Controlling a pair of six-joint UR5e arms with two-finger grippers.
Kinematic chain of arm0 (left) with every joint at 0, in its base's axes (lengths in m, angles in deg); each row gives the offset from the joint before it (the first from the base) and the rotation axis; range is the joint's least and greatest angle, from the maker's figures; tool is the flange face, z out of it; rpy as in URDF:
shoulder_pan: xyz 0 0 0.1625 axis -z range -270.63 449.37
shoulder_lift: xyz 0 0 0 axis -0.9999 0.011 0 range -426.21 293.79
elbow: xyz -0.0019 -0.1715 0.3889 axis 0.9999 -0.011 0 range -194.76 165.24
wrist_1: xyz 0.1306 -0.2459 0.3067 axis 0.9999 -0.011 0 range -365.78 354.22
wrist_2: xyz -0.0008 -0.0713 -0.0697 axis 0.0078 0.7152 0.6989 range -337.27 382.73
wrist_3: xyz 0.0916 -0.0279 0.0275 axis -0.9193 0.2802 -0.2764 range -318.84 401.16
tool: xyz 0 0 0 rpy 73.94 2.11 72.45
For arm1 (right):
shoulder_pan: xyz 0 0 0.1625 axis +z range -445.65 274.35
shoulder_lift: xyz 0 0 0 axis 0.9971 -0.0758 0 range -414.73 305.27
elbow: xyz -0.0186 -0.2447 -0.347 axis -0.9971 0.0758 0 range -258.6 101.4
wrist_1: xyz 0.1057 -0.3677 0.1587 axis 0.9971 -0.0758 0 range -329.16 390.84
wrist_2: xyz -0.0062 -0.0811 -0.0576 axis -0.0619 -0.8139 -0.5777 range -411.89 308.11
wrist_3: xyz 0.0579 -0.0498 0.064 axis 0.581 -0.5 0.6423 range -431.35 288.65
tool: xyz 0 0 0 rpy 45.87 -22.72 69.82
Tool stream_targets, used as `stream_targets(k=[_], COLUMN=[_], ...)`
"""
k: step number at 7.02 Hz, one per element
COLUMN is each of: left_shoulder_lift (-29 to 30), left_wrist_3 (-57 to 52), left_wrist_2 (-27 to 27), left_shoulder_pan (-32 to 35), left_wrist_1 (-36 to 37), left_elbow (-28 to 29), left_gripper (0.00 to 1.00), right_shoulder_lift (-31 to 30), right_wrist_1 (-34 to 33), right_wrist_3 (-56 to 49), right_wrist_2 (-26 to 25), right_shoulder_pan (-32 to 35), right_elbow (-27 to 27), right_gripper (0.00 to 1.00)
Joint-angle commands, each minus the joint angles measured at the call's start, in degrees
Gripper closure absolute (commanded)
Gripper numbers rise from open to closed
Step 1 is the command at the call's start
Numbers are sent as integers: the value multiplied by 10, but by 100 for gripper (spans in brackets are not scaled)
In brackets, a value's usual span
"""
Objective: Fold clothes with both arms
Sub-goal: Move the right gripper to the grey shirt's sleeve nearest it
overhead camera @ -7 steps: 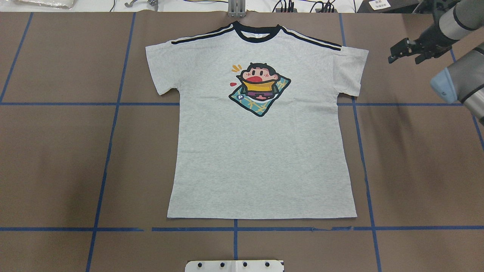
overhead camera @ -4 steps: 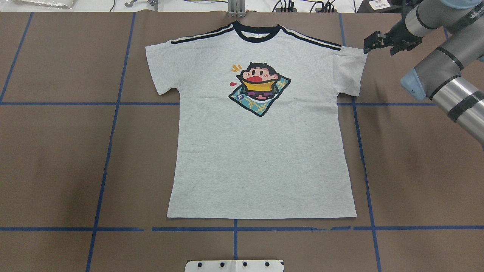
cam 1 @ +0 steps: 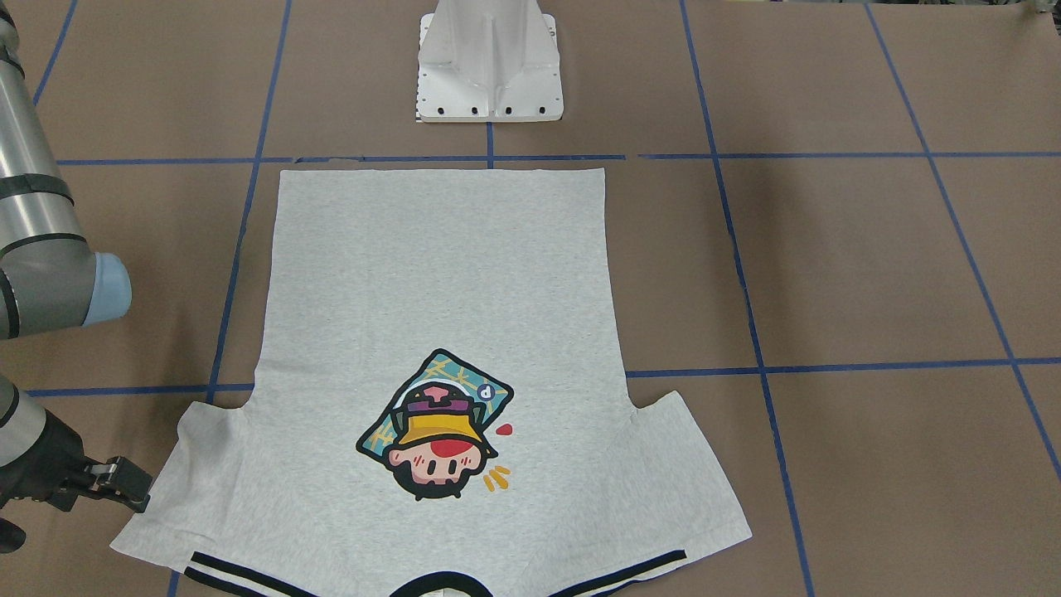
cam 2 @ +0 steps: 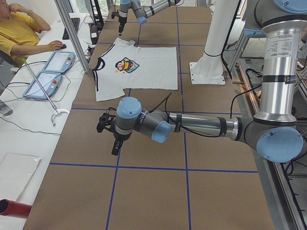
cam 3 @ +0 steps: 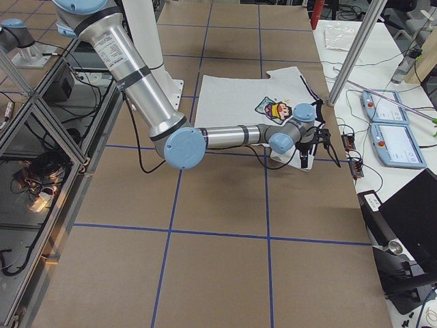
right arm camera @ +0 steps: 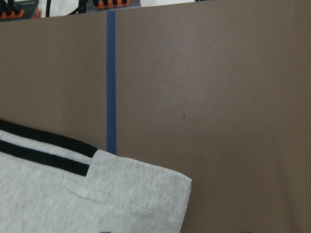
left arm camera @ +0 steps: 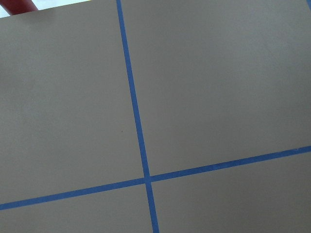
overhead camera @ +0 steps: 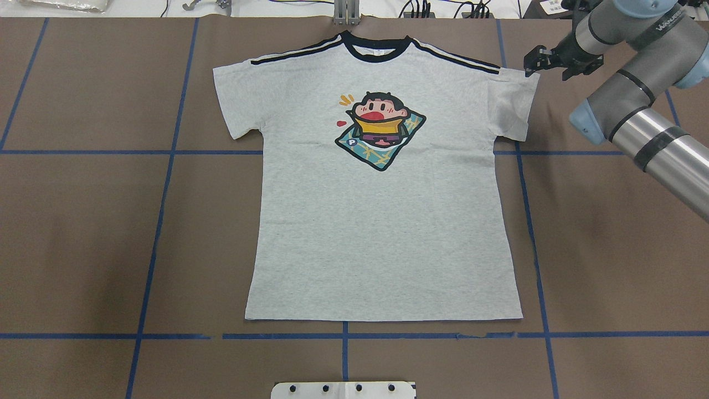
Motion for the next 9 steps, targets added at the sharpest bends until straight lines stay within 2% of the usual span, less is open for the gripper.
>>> stream_targets(k=[1, 4, 5, 7, 8, 9], left_shoulder_lift=[-2, -1, 1, 3, 3, 3], left_wrist_3=[-3, -12, -13, -13, -13, -13], left_wrist_2=[0, 0, 0, -1, -1, -1], left_shoulder_pan=[0, 0, 0, 0, 0, 0], left_wrist_1=[-1, -1, -1, -1, -1, -1], left_elbow=[-3, -13, -13, -14, -15, -15], left_gripper=[0, 0, 0, 0, 0, 0], right_shoulder_lift=[41, 45, 44, 45, 45, 44], right_wrist_1=[1, 19, 20, 20, 20, 20], right_wrist_3=[21, 60, 63, 63, 63, 64], right_wrist_2=[-47, -81, -84, -84, -84, -85], right_shoulder_pan=[-8, -33, -34, -34, -33, -33], right_elbow=[59, 88, 93, 102, 104, 104], right_gripper=[8, 10, 15, 35, 50, 99])
